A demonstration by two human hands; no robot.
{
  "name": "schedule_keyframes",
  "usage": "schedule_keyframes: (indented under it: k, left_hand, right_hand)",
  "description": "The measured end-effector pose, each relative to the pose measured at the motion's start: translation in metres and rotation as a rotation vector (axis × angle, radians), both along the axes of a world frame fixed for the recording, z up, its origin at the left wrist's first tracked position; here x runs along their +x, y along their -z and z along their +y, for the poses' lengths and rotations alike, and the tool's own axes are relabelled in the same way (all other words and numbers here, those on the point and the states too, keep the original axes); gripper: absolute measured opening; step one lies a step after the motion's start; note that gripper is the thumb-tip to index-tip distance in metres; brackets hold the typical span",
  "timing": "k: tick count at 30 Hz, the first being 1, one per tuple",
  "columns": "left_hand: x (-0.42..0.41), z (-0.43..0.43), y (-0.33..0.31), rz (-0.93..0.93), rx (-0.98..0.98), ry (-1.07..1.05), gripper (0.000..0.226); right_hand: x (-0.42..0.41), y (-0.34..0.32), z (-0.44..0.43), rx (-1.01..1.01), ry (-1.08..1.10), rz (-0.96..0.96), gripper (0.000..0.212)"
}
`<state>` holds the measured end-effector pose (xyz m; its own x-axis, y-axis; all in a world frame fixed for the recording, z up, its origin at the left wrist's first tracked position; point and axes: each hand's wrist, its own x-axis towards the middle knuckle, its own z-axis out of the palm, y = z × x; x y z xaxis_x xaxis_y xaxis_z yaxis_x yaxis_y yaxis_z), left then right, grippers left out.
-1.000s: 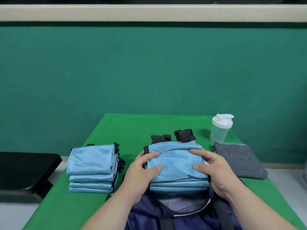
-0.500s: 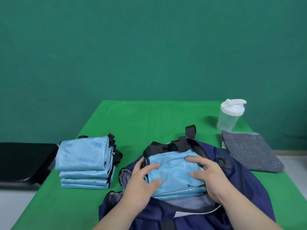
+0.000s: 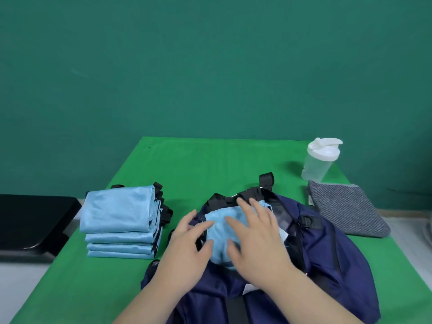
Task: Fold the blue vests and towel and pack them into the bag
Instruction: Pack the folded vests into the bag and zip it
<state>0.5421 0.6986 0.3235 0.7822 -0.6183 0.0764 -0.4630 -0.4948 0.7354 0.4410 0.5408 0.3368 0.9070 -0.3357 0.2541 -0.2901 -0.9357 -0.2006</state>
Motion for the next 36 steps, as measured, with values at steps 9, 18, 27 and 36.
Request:
schedule_keyframes:
  k: [9, 18, 27, 36]
  left_hand:
    - [0.026, 0.001, 0.005, -0.05, 0.184, -0.053, 0.041]
    - [0.04, -0.018, 0.009, -0.114, 0.416, -0.057, 0.013]
    - [0.043, -0.017, 0.0, -0.176, 0.425, -0.136, 0.014]
    - [0.015, -0.029, -0.064, -0.03, -0.204, -0.306, 0.017]
  right_hand:
    - [0.013, 0.027, -0.005, -0.035, 0.037, 0.247, 0.064]
    - [0.018, 0.029, -0.012, 0.038, 0.038, 0.267, 0.072]
    - [0.017, 0.028, -0.012, 0.083, 0.039, 0.293, 0.073]
    - [0.012, 0.019, -0.011, 0.114, -0.02, 0.335, 0.086]
